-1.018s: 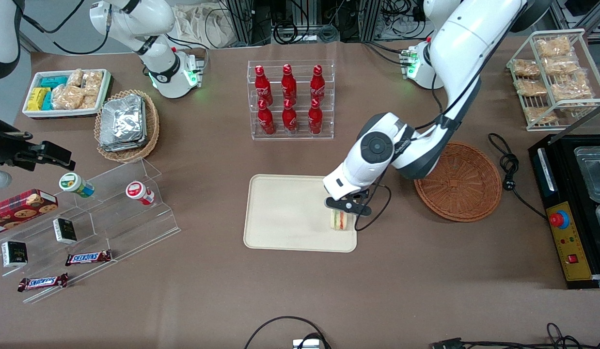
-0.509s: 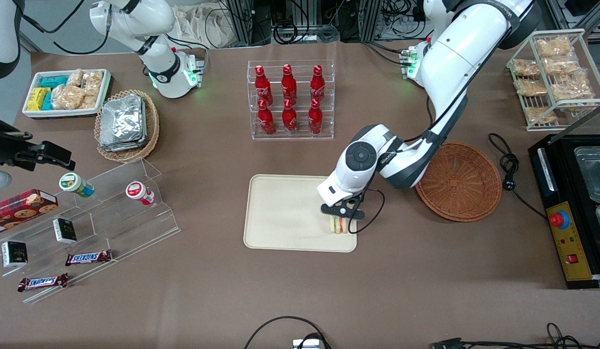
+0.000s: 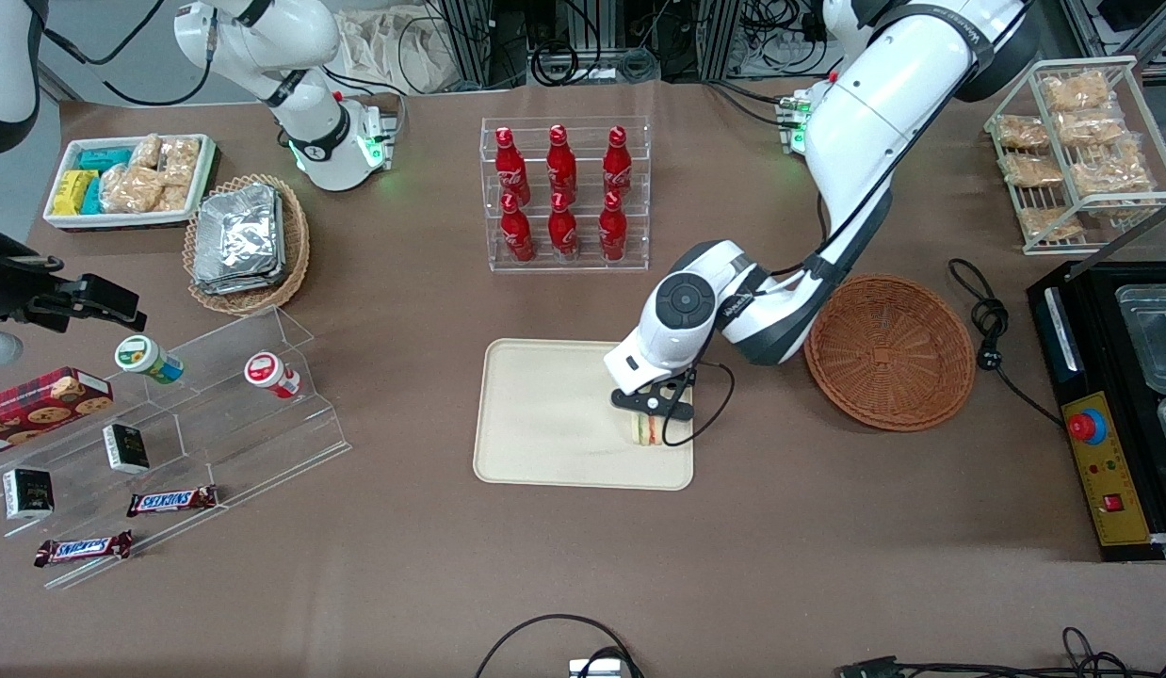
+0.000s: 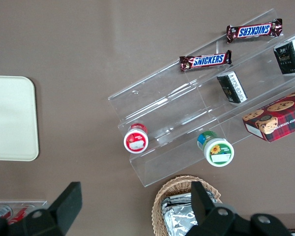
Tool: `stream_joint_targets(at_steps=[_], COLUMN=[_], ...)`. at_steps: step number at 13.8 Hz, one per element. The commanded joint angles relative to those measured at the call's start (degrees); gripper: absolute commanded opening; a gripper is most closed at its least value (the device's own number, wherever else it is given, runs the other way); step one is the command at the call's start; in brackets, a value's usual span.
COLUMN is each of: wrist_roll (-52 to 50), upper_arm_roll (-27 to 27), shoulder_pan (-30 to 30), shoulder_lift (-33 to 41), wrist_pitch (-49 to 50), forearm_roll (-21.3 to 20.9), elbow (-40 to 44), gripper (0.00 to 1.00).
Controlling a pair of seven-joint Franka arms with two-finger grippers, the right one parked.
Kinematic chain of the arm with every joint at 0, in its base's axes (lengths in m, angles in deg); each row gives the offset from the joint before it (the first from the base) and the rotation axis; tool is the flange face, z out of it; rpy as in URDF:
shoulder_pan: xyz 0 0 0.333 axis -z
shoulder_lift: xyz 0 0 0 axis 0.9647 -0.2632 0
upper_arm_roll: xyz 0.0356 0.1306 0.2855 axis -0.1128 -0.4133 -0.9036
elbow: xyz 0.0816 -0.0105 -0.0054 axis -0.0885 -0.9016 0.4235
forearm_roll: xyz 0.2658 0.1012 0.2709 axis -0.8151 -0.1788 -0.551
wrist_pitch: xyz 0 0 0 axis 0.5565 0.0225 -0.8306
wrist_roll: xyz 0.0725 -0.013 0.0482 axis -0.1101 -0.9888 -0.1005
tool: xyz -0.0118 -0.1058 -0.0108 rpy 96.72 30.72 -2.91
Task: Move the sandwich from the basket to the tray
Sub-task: 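Lower the held sandwich onto the cream tray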
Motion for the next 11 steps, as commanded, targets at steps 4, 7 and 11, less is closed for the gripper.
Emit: stream_joint_targets(at_steps=[4, 7, 11], wrist_roll=[-1.4, -3.2, -9.0], upper_arm_roll=[-0.5, -0.5, -0.5], shoulder_pan=[0.7, 0.7, 0.5], shoulder_lift=[-1.2, -1.1, 0.6], wrist_pitch=[0.2, 0.4, 3.4], forearm_roll=[-1.5, -1.6, -2.7], elbow=[2.2, 2.9, 5.4], gripper=[0.98, 1.0, 1.0])
